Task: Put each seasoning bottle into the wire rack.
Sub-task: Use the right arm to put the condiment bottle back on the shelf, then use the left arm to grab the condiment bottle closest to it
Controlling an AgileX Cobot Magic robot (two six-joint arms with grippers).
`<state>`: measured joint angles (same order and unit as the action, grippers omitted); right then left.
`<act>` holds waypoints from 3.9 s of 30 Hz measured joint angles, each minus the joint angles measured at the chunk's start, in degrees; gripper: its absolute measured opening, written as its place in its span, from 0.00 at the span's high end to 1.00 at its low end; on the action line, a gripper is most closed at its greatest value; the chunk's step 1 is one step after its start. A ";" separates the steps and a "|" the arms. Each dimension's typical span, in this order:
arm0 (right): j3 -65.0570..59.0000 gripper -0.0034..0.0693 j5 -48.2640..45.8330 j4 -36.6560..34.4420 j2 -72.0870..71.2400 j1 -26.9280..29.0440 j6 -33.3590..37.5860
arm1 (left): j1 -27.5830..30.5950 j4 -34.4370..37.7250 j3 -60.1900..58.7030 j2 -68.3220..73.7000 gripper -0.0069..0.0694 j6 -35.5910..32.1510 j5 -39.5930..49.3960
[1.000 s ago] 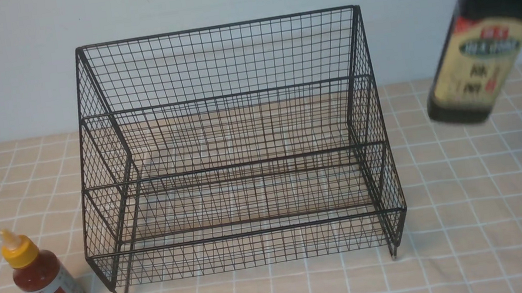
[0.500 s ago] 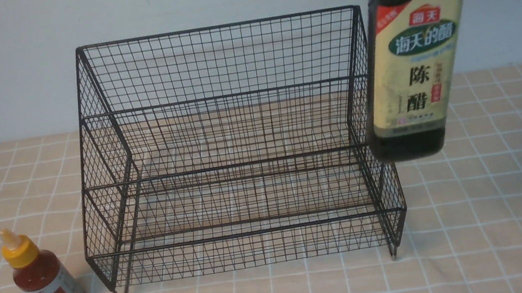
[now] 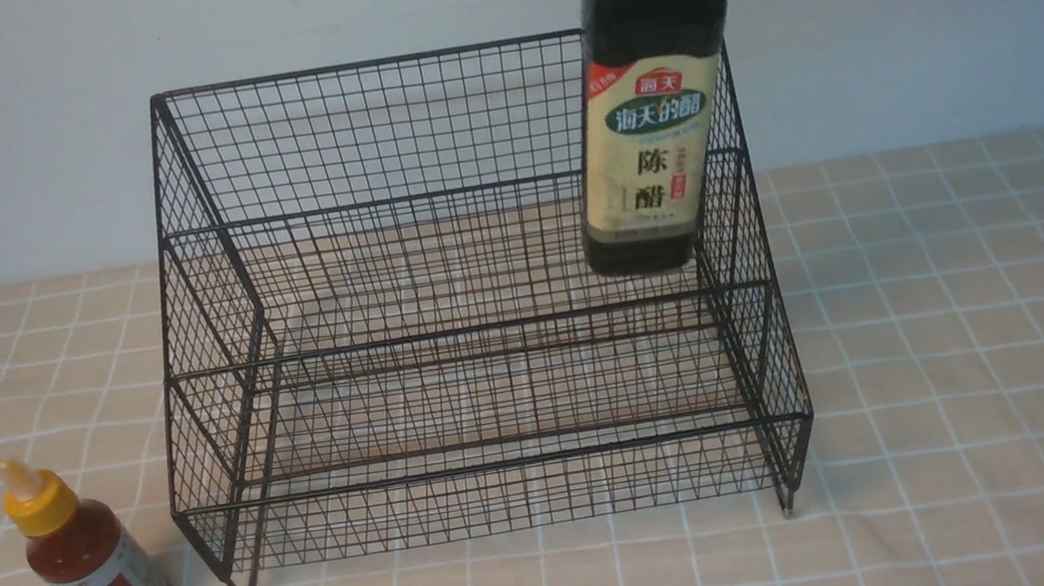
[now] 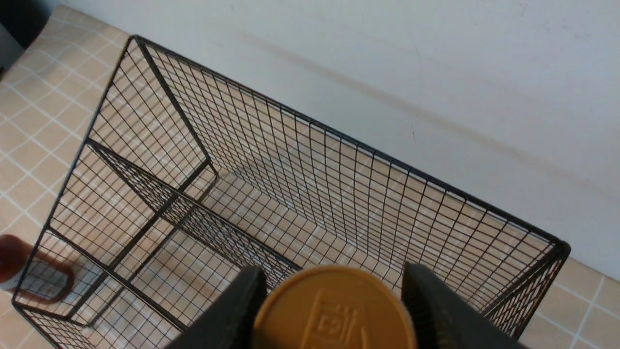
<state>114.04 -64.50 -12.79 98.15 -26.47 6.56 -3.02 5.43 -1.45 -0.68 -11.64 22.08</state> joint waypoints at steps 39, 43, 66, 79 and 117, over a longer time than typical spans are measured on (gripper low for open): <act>0.54 0.39 -8.59 11.56 -14.78 -0.04 -10.46 | 0.00 0.00 0.00 0.00 0.92 0.00 0.00; 0.13 0.64 -8.73 14.97 -24.49 -0.04 -12.22 | 0.00 0.00 0.00 0.00 0.92 0.00 0.00; -74.23 0.97 35.03 19.48 -96.57 -0.04 -20.79 | 0.00 0.00 0.00 0.00 0.92 0.00 0.00; -89.02 0.97 37.46 16.48 -97.02 -0.04 -20.79 | 0.00 0.00 0.00 0.00 0.92 0.00 0.00; -115.35 0.97 43.63 23.50 -98.76 24.80 -20.73 | 0.00 0.00 0.00 0.00 0.92 0.00 0.00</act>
<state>-1.30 -20.87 10.71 -0.61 -1.67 -14.17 -3.02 5.43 -1.45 -0.68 -11.64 22.08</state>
